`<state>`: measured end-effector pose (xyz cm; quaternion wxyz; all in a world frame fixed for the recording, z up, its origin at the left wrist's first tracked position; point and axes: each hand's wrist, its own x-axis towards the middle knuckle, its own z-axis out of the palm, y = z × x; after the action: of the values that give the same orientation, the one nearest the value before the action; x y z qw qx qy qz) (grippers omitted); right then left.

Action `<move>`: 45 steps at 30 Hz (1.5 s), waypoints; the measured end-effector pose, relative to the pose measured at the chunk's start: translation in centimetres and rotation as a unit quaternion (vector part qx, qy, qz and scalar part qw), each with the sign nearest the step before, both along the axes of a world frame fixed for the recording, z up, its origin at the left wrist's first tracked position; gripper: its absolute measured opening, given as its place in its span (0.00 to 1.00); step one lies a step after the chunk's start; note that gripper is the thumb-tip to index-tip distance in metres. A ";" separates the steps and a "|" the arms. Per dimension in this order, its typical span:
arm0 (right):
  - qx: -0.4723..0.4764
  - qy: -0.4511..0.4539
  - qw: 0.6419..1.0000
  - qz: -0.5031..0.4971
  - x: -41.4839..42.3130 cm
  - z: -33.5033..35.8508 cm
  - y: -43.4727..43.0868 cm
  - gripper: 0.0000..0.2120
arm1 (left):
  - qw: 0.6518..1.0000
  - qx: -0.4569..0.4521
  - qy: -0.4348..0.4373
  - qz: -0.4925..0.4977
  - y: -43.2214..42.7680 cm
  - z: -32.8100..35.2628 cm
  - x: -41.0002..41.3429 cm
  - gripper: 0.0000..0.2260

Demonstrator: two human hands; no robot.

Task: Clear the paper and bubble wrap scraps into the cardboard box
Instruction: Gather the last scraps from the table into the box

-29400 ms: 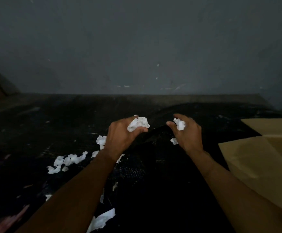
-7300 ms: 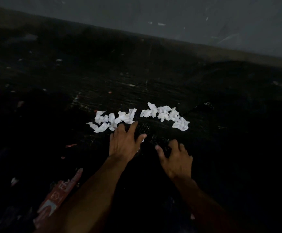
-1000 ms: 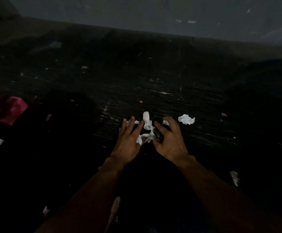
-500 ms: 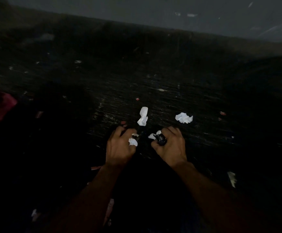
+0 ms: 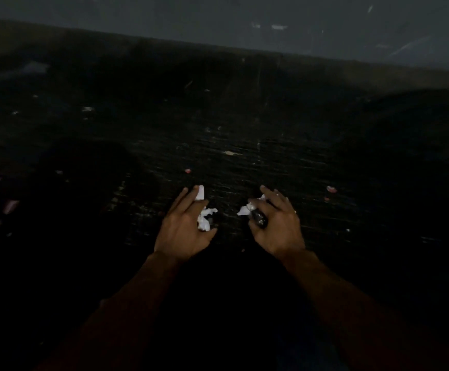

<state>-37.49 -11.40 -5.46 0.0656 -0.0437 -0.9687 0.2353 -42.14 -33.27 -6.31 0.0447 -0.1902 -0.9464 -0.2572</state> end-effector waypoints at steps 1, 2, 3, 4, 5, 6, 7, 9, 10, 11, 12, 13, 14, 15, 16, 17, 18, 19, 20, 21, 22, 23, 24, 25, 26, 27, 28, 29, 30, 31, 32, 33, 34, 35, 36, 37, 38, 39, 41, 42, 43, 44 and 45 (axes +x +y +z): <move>0.003 0.009 1.000 -0.007 0.1 -0.5 -0.1 0.17 | 1.000 -0.005 0.009 -0.001 0.2 -0.2 0.1 0.27; 0.005 0.022 1.000 -0.010 -0.1 -0.8 -0.2 0.16 | 1.000 -0.006 0.013 0.003 0.4 -0.2 0.1 0.29; 0.008 0.030 0.999 -0.009 -0.4 -1.1 -0.2 0.15 | 1.000 -0.002 0.025 0.010 0.7 -0.2 0.0 0.28; 0.016 0.031 0.999 -0.002 -0.6 -1.3 -0.2 0.14 | 0.999 0.002 0.039 0.014 1.0 -0.2 -0.2 0.25; 0.021 0.026 0.999 0.005 -0.8 -1.4 -0.1 0.13 | 0.998 0.001 0.062 0.012 1.4 -0.2 -0.3 0.21; 0.021 0.024 0.999 0.014 -0.9 -1.5 0.0 0.13 | 0.996 -0.003 0.086 0.004 1.6 -0.1 -0.4 0.19; 0.015 0.026 0.999 0.021 -1.0 -1.5 0.0 0.13 | 0.995 -0.008 0.103 -0.009 1.8 0.0 -0.5 0.17; 0.004 0.039 0.999 0.021 -0.7 -1.2 -0.1 0.13 | 0.993 -0.026 0.112 -0.023 2.0 0.1 -0.6 0.14; -0.002 0.041 0.999 0.016 -0.6 -0.9 -0.2 0.13 | 0.994 -0.034 0.106 -0.021 2.1 0.3 -0.6 0.14; -0.012 0.040 0.999 0.008 -0.5 -0.5 -0.3 0.14 | 0.996 -0.037 0.086 -0.012 2.2 0.5 -0.6 0.15; -0.028 0.029 0.999 -0.004 -0.3 0.0 -0.4 0.15 | 0.998 -0.028 0.048 0.008 2.4 1.0 -0.6 0.15; -0.046 0.012 0.999 -0.016 -0.1 0.7 -0.5 0.16 | 0.999 -0.011 0.013 0.032 2.6 1.7 -0.5 0.13; -0.068 -0.013 0.997 -0.026 0.3 1.3 -0.5 0.18 | 0.999 0.015 -0.014 0.051 2.7 2.6 -0.4 0.12; -0.099 -0.033 0.994 -0.040 0.7 1.8 -0.5 0.20 | 0.996 0.038 -0.038 0.065 2.7 3.1 -0.2 0.11; -0.143 -0.037 0.987 -0.059 1.3 2.4 -0.4 0.23 | 0.994 0.050 -0.061 0.073 2.6 3.6 0.2 0.11; -0.192 -0.034 0.977 -0.083 2.0 3.2 -0.4 0.26 | 0.992 0.060 -0.084 0.079 2.5 4.2 0.8 0.12; -0.239 -0.032 0.965 -0.105 2.7 4.1 -0.3 0.29 | 0.988 0.077 -0.105 0.087 2.4 4.8 1.5 0.11; -0.277 -0.034 0.953 -0.119 3.4 5.1 -0.3 0.32 | 0.982 0.103 -0.127 0.097 2.3 5.6 2.3 0.11; -0.302 -0.038 0.944 -0.124 4.1 6.2 -0.3 0.36 | 0.975 0.134 -0.145 0.099 2.3 6.5 3.1 0.09; -0.317 -0.033 0.939 -0.126 5.0 7.5 -0.3 0.39 | 0.969 0.166 -0.152 0.098 2.4 7.8 3.9 0.07; -0.324 -0.027 0.937 -0.127 5.6 8.4 -0.2 0.41 | 0.966 0.192 -0.145 0.095 2.6 9.0 4.3 0.07; -0.326 -0.015 0.937 -0.125 6.0 9.5 -0.2 0.44 | 0.964 0.213 -0.134 0.089 2.8 10.2 4.6 0.09; -0.328 0.000 0.936 -0.124 6.7 10.8 -0.1 0.45 | 0.962 0.231 -0.122 0.075 3.0 11.5 5.0 0.11; -0.325 0.016 0.938 -0.122 7.3 12.0 -0.1 0.46 | 0.961 0.247 -0.114 0.057 3.1 12.9 5.3 0.14; -0.322 0.032 0.938 -0.121 7.9 13.3 -0.1 0.47 | 0.960 0.256 -0.106 0.036 3.2 14.3 5.6 0.17; -0.318 0.047 0.939 -0.122 8.5 14.5 -0.1 0.47 | 0.961 0.258 -0.099 0.008 3.2 15.5 5.9 0.20; -0.313 0.061 0.940 -0.124 9.1 15.8 -0.1 0.47 | 0.962 0.255 -0.093 -0.021 3.2 16.8 6.3 0.23; -0.307 0.073 0.941 -0.123 9.8 16.9 -0.1 0.46 | 0.962 0.252 -0.091 -0.049 3.1 17.8 6.6 0.26; -0.297 0.080 0.944 -0.122 10.4 18.0 -0.1 0.45 | 0.962 0.249 -0.087 -0.073 3.1 18.9 7.0 0.27; -0.287 0.086 0.947 -0.119 11.2 19.2 -0.1 0.44 | 0.961 0.247 -0.079 -0.092 3.1 19.6 7.4 0.28; -0.277 0.088 0.949 -0.118 11.9 20.1 0.0 0.43 | 0.961 0.248 -0.070 -0.105 3.1 20.3 7.8 0.29; -0.271 0.088 0.952 -0.115 12.8 20.9 0.2 0.41 | 0.959 0.253 -0.061 -0.115 3.3 20.9 8.2 0.30; -0.266 0.083 0.954 -0.113 13.7 21.6 0.3 0.40 | 0.956 0.262 -0.055 -0.122 3.6 21.5 8.7 0.30; -0.262 0.081 0.955 -0.114 14.7 22.3 0.6 0.39 | 0.952 0.272 -0.052 -0.131 4.0 22.1 9.2 0.29; -0.259 0.084 0.955 -0.118 15.8 23.0 1.0 0.37 | 0.948 0.280 -0.051 -0.142 4.7 22.8 9.7 0.29; -0.257 0.087 0.954 -0.125 16.7 23.5 1.5 0.36 | 0.944 0.285 -0.052 -0.155 5.5 23.3 10.2 0.29; -0.254 0.087 0.954 -0.134 17.8 23.9 2.1 0.36 | 0.942 0.286 -0.052 -0.169 6.4 23.8 10.8 0.28; -0.251 0.086 0.953 -0.147 18.9 24.3 2.6 0.35 | 0.940 0.281 -0.052 -0.183 7.3 24.2 11.4 0.28; -0.257 0.094 0.945 -0.179 21.0 25.0 3.9 0.35 | 0.937 0.272 -0.056 -0.212 9.5 24.9 12.9 0.28; -0.260 0.105 0.940 -0.195 22.2 25.3 4.7 0.35 | 0.935 0.268 -0.054 -0.228 10.8 25.3 13.7 0.28; -0.259 0.114 0.935 -0.212 23.3 25.7 5.5 0.35 | 0.932 0.262 -0.052 -0.245 12.1 25.7 14.6 0.27; -0.252 0.122 0.933 -0.227 24.6 26.1 6.4 0.35 | 0.929 0.256 -0.051 -0.263 13.6 26.2 15.5 0.26; -0.243 0.128 0.931 -0.242 25.9 26.5 7.5 0.35 | 0.925 0.250 -0.052 -0.280 15.1 26.6 16.4 0.25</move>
<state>-11.58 -3.90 21.05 0.2313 -0.2613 -0.8252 0.4441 -25.77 -18.12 20.33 -0.0328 -0.4165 -0.7604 -0.4972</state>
